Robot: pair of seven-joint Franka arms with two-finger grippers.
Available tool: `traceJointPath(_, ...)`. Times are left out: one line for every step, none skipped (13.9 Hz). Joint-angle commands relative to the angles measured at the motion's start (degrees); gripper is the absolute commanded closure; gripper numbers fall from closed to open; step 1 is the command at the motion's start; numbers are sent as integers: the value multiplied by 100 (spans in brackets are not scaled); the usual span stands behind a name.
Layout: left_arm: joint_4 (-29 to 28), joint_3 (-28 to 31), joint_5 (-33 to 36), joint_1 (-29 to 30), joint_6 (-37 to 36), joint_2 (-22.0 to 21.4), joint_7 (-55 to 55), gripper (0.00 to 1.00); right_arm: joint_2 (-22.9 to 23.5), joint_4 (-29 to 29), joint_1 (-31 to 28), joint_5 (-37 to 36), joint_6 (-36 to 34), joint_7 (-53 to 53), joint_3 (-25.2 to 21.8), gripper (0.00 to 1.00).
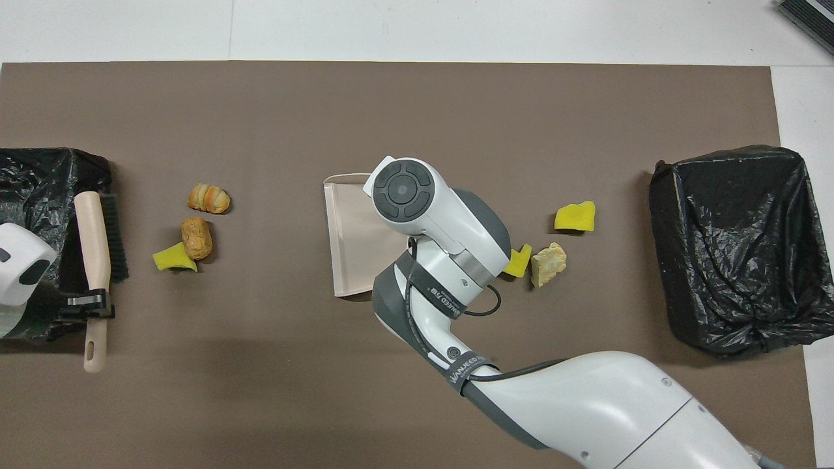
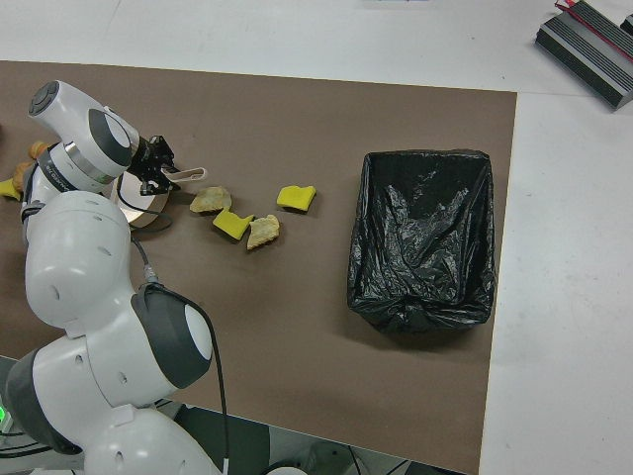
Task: Sweep and dump trash in bin
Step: 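Grasp the wooden brush with the left gripper and lift it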
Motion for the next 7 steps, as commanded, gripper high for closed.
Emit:
traceJointPath(414, -96, 247, 39, -31, 781, 14, 100, -70, -39, -25, 37, -48, 82, 50, 100)
traceJointPath(266, -96, 248, 30, 12, 930, 32, 100, -70, -22, 2, 29, -66, 257, 50, 100)
traceJointPath(107, -105, 248, -5, 317, 1036, -3, 100, -70, -13, -7, 29, -23, 346, 50, 100)
traceJointPath(-33, -105, 239, -49, 590, 1037, -64, 100, -62, -13, -24, 11, -57, 390, 50, 100)
traceJointPath(-218, -114, 239, -76, 662, 1028, -100, 100, -27, -13, 62, 28, -14, 460, 50, 100)
traceJointPath(-376, -122, 230, -85, 750, 1028, -161, 100, 8, -13, 89, 11, -39, 487, 50, 100)
traceJointPath(-378, -131, 178, -128, 777, 1037, -266, 100, 17, -13, 81, -24, -101, 487, 50, 100)
